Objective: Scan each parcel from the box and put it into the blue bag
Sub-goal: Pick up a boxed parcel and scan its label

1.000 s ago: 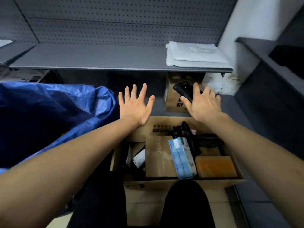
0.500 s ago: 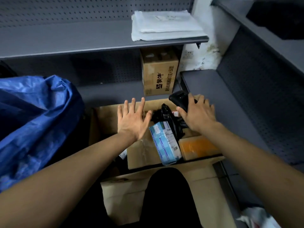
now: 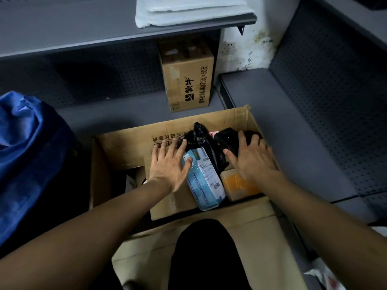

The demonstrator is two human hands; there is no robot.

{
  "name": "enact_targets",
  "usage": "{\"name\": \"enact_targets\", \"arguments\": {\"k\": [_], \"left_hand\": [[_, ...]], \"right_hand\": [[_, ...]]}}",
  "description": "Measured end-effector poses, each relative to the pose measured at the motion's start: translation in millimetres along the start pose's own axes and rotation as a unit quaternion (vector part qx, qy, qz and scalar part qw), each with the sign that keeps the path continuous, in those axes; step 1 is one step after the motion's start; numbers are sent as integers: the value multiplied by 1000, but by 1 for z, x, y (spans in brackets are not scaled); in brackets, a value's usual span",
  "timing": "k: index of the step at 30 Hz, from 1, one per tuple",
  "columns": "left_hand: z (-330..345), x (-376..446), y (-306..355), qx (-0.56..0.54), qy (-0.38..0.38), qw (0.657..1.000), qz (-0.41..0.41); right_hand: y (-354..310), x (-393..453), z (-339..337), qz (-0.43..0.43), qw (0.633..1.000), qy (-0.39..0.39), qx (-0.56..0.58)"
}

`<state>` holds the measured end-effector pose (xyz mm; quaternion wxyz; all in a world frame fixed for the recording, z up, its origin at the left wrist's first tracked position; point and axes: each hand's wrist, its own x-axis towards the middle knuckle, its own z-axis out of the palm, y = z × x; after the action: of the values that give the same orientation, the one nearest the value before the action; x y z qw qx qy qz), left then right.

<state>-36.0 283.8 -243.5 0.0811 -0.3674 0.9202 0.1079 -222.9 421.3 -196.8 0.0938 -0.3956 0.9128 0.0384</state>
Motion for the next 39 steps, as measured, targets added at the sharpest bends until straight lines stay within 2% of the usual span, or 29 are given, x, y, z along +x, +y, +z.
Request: {"name": "enact_targets", "arguments": {"k": [5, 10, 15, 21, 26, 34, 39], "left_hand": [[23, 23, 15, 37, -19, 995, 88], [48, 35, 11, 99, -83, 978, 164], [55, 37, 0, 120, -98, 975, 158], [64, 26, -12, 103, -104, 983, 108], [76, 5, -31, 83, -63, 991, 83], [85, 14, -37, 11, -129, 990, 51], [81, 22, -29, 53, -131, 988, 62]], "right_hand": [[14, 5, 15, 12, 1000, -13, 4], [22, 8, 26, 19, 1000, -24, -3], [22, 12, 30, 22, 999, -36, 7], [10, 17, 35, 16, 999, -36, 5], [1, 14, 39, 6, 999, -43, -7], [-6, 15, 39, 4, 999, -50, -8], [-2, 16, 41, 4, 999, -52, -7]]}}
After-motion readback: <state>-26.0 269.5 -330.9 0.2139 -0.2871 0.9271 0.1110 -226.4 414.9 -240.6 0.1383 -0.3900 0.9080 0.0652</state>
